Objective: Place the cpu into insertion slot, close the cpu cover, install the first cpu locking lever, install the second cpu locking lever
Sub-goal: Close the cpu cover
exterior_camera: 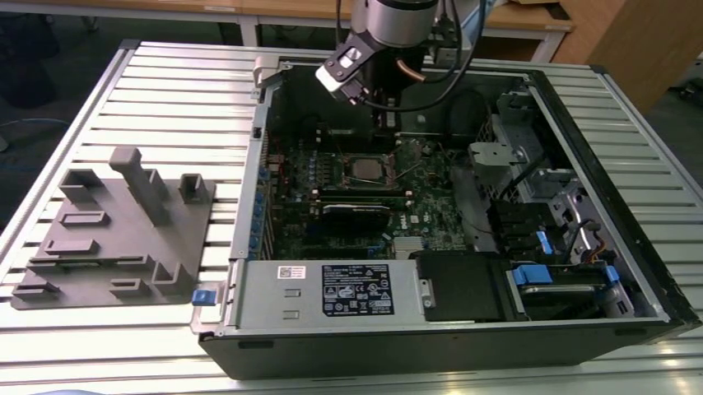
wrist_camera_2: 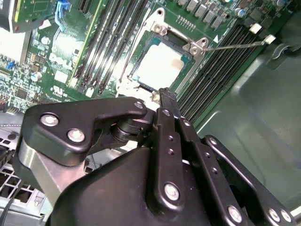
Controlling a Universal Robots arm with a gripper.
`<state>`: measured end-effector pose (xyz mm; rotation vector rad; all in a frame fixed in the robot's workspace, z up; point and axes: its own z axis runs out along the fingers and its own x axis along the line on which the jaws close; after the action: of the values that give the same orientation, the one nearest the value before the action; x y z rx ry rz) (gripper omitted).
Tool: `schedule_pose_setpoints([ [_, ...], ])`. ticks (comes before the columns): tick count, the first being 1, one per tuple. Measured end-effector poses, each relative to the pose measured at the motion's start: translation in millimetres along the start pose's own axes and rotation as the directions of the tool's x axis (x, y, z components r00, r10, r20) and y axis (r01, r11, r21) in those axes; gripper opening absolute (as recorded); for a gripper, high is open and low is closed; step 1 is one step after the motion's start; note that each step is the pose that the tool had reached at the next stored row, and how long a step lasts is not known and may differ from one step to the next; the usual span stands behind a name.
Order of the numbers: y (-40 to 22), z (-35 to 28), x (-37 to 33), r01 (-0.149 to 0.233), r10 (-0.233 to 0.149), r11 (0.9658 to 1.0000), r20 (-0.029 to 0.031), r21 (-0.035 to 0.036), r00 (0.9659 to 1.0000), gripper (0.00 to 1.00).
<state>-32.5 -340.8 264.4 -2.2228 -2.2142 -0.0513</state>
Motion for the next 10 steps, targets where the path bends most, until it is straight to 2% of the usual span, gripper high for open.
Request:
schedule_pose_setpoints([
  [5, 8.1, 0.2, 0.0, 0.000, 0.000, 1.0000, 0.0000, 0.0000, 1.0000, 0.11],
  [10, 19.8, 0.5, 0.1, 0.000, 0.000, 1.0000, 0.0000, -0.0001, 1.0000, 0.11],
])
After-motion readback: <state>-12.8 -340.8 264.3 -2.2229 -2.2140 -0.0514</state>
